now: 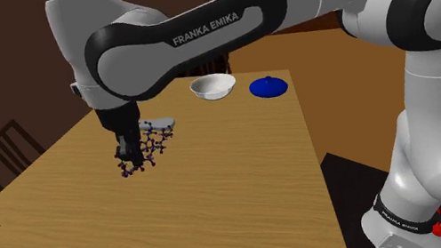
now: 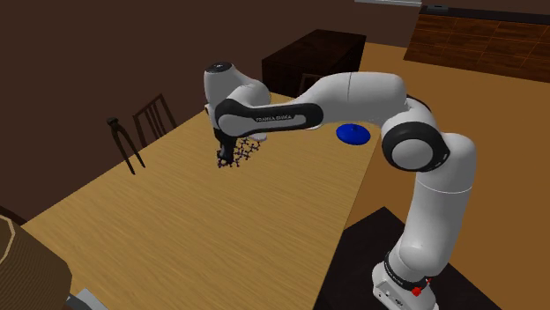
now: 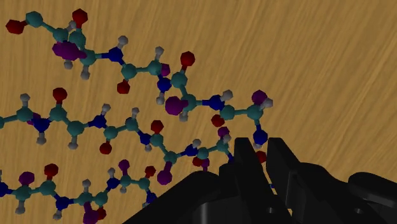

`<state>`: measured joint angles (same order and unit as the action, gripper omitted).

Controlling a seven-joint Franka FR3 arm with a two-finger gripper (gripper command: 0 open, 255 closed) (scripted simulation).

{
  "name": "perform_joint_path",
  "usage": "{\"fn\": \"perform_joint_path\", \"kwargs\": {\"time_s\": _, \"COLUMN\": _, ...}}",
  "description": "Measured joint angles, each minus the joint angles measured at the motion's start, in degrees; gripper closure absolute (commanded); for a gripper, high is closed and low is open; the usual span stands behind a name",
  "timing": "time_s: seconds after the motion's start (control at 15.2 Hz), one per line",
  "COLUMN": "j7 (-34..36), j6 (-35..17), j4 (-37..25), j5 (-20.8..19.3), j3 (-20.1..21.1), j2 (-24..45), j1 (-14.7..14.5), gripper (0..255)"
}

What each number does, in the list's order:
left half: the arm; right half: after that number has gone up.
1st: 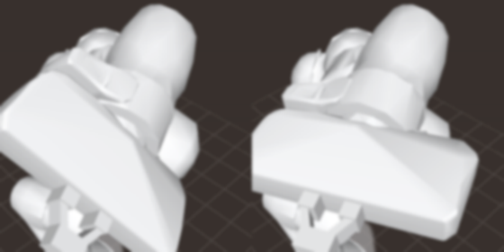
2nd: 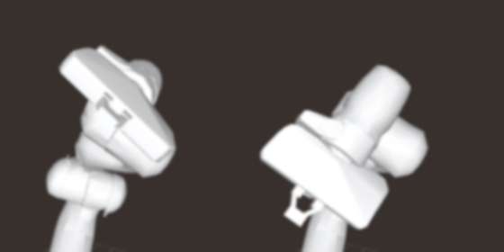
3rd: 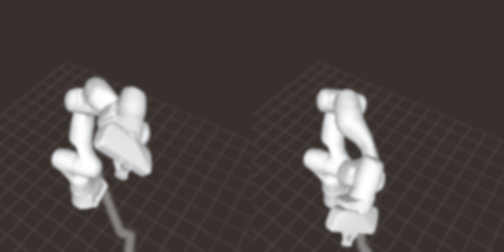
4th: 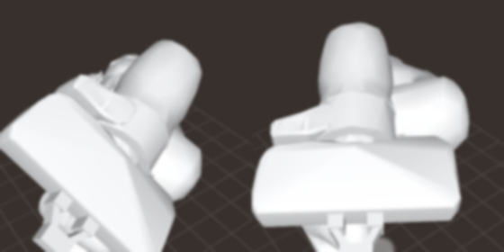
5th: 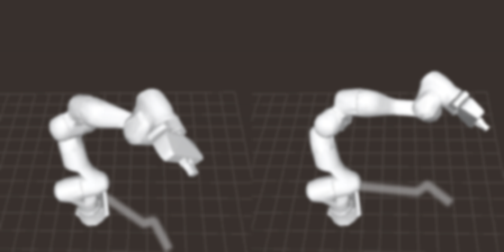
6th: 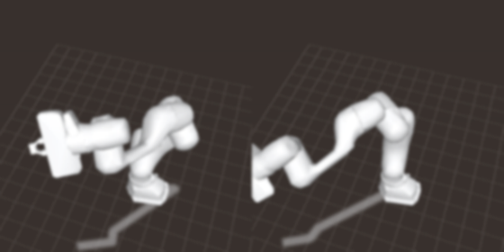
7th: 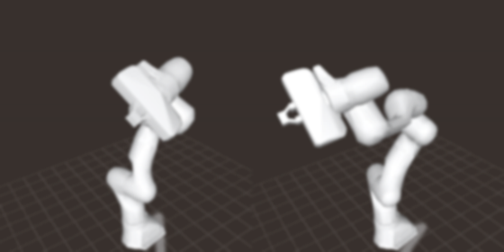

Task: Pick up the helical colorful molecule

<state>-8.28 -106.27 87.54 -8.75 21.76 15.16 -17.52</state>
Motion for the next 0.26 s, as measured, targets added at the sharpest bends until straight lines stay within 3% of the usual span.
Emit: {"fn": "perform_joint_path", "kwargs": {"time_s": 0.26, "j7": -0.13, "j6": 2.71, "j4": -2.79, "j5": 0.04, "j3": 0.09, "j2": 0.06, "j1": -0.20, "gripper": 255}}
